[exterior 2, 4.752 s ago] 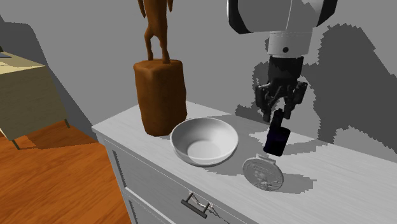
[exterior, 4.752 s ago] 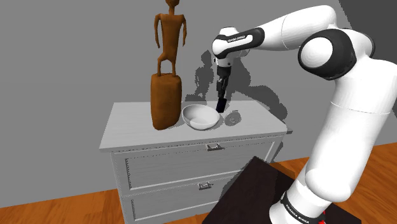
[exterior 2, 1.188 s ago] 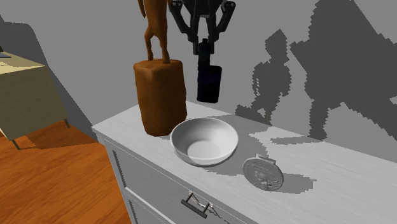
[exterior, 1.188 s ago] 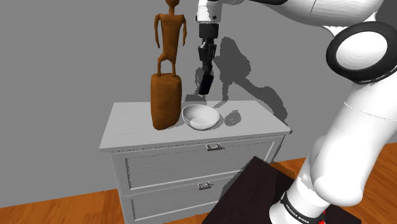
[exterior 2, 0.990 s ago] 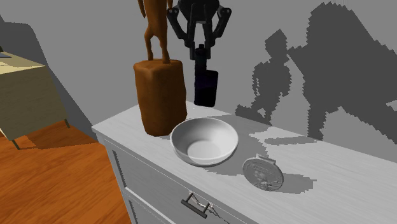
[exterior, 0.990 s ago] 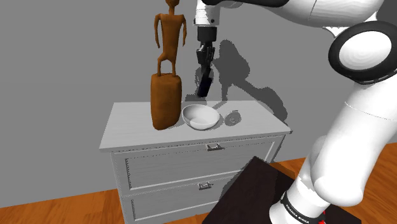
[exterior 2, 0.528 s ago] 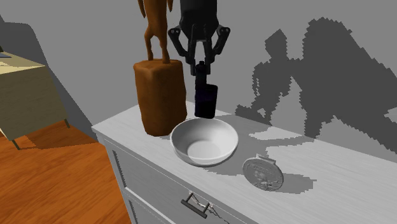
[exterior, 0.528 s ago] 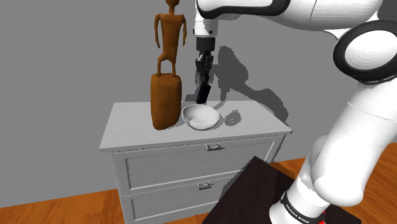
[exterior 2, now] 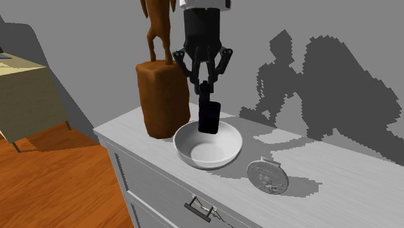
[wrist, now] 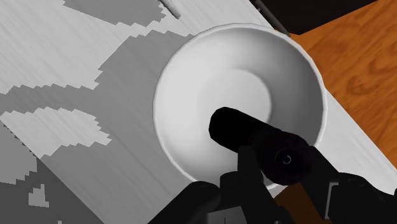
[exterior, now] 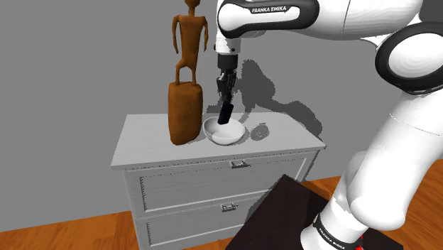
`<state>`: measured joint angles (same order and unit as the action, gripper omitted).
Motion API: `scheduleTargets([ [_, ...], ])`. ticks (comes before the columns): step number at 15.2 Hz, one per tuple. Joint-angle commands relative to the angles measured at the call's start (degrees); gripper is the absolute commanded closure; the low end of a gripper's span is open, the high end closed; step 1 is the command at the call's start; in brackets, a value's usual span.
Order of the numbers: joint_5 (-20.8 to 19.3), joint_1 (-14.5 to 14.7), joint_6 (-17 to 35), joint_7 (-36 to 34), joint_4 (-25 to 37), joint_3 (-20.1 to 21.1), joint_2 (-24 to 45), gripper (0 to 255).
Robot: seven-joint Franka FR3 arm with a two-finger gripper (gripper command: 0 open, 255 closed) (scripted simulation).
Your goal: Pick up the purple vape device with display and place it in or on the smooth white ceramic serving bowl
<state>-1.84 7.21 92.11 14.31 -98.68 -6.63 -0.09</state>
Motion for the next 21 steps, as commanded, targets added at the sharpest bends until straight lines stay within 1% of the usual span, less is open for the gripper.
scheduleTargets([
  [1, -0.02, 0.03, 1.66, -0.11, -1.82, 0.03, -0.19, 255],
  [4, -0.03, 0.03, 3.84, -0.17, -4.03, 0.03, -0.23, 255],
  [12, -0.03, 0.03, 3.84, -0.17, -4.03, 0.03, -0.23, 255],
  [13, -0.03, 0.03, 3.84, -0.17, -4.03, 0.03, -0.23, 0],
  [18, -0.03, 0.03, 3.84, -0.17, -4.03, 0.03, -0.23, 0],
  [21, 0.12, 0.06, -2.15, -0.04, 3.12, 0.07, 0.94, 0],
])
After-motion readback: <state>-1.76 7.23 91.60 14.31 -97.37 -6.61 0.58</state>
